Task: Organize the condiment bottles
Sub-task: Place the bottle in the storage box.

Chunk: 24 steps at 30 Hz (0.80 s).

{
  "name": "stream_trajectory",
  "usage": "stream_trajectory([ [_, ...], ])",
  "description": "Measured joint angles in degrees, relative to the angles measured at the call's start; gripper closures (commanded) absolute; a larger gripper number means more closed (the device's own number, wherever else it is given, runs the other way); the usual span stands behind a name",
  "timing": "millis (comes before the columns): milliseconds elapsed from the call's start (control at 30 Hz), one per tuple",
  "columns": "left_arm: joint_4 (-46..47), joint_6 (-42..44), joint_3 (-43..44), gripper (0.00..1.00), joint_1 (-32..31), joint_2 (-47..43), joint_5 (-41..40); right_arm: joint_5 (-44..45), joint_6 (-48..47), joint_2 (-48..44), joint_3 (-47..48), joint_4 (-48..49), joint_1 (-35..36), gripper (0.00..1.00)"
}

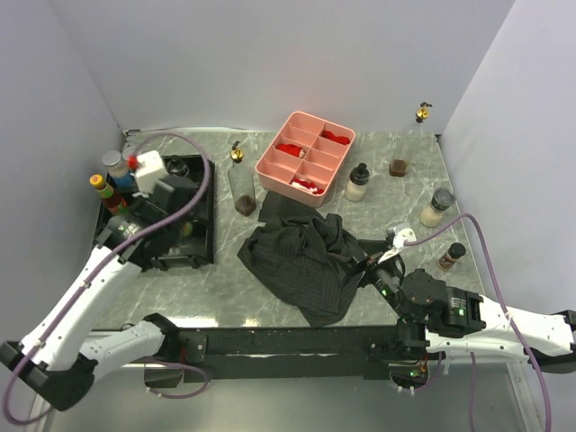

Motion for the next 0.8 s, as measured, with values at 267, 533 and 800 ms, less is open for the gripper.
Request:
stream_trajectory([
  [267, 13.68, 12.85, 0.00, 0.99, 25.46, 4.02, 9.51, -1.60, 0.00, 0.85, 0.00, 0.07, 0.00, 0.00],
  [533, 23.17, 16.92, -0.04, 0.99, 40.50, 13.42, 17.79, -3.58, -0.07, 1.55, 0.00, 0.94, 0.00, 0.00],
  [800, 30.16, 18.78, -1.07, 0.99, 44.44, 13.99, 19.80, -4.72, -0.96, 2.14, 0.00, 3.34, 0.00, 0.00],
])
